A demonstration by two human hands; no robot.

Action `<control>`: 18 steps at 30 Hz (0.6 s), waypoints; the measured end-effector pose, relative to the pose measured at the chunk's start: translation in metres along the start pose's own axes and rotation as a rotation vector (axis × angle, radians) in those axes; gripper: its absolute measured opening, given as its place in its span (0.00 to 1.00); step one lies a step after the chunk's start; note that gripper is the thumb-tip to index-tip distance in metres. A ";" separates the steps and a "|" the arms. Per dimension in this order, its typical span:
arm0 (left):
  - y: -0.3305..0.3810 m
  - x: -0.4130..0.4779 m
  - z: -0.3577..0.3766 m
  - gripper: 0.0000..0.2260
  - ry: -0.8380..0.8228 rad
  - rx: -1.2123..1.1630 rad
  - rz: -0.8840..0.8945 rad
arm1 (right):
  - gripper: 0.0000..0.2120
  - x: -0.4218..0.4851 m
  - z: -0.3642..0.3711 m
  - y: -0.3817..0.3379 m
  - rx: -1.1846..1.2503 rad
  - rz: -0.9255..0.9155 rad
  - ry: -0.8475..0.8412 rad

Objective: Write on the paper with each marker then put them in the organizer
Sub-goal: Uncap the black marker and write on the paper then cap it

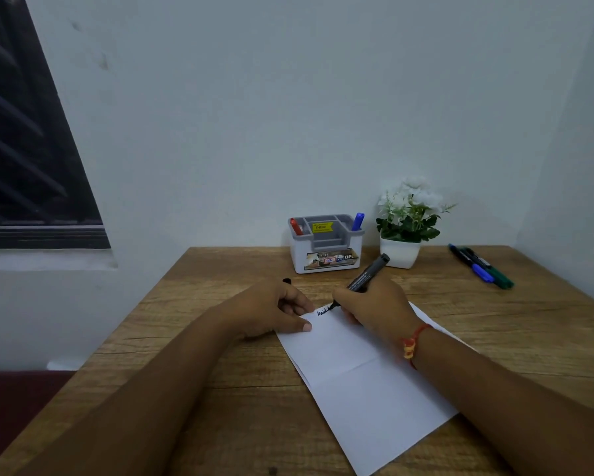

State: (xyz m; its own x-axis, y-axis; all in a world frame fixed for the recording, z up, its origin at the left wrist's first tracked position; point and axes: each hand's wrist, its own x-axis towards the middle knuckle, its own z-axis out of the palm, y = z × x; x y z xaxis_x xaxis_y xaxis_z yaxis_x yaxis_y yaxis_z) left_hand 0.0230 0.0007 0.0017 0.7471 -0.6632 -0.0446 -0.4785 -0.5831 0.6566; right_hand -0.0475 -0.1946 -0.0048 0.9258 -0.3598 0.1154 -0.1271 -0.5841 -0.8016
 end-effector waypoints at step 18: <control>0.001 -0.003 -0.001 0.15 -0.002 -0.005 0.026 | 0.13 0.008 -0.005 0.008 0.175 0.032 0.001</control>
State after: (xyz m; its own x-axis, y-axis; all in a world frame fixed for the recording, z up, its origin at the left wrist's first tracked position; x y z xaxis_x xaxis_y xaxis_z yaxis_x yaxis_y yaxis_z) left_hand 0.0205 0.0023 0.0030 0.7335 -0.6791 -0.0289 -0.4955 -0.5633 0.6612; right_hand -0.0429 -0.2063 -0.0073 0.9221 -0.3768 0.0885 -0.0927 -0.4371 -0.8946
